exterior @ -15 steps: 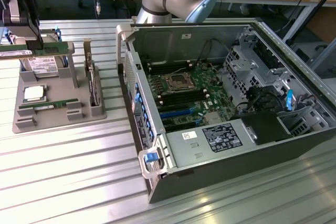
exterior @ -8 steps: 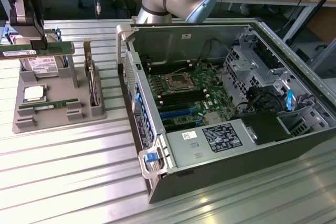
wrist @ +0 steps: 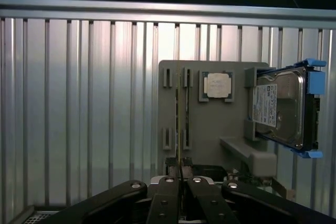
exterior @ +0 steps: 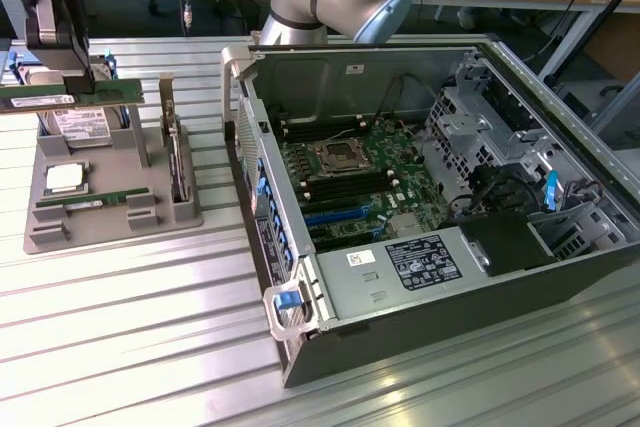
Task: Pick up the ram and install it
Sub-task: 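Pick up the ram and move it above insertion slot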
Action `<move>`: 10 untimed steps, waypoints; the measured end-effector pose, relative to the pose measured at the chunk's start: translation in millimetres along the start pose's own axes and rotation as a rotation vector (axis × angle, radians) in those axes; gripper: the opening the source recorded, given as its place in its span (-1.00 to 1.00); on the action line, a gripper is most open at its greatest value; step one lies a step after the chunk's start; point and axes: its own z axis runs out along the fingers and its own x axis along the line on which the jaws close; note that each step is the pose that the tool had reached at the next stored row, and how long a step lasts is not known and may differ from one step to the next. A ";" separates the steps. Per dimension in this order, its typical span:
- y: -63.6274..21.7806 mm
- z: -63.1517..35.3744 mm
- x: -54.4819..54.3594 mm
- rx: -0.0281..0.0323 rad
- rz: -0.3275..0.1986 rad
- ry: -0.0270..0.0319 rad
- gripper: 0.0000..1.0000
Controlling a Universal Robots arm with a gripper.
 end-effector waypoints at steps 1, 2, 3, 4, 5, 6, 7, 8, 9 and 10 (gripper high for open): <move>-0.6 0.0 0.0 0.0000 0.000 0.0000 -0.76; -1.0 -0.1 0.0 0.0000 0.000 0.0000 -0.76; -1.4 -0.1 0.0 0.0000 0.000 0.0000 -0.76; -2.4 -0.1 0.1 -0.0001 0.000 0.0000 -0.76; -3.3 -0.1 0.1 0.0000 0.000 0.0000 -0.76; -4.0 -0.2 0.1 0.0001 0.000 -0.0001 -0.76; -4.6 -0.2 0.1 0.0000 0.000 0.0000 -0.76; -5.2 -0.2 0.1 -0.0001 0.000 0.0000 -0.76; -5.6 -0.2 0.1 0.0000 0.000 -0.0001 -0.76; -5.9 -0.2 0.2 0.0001 0.000 -0.0001 -0.76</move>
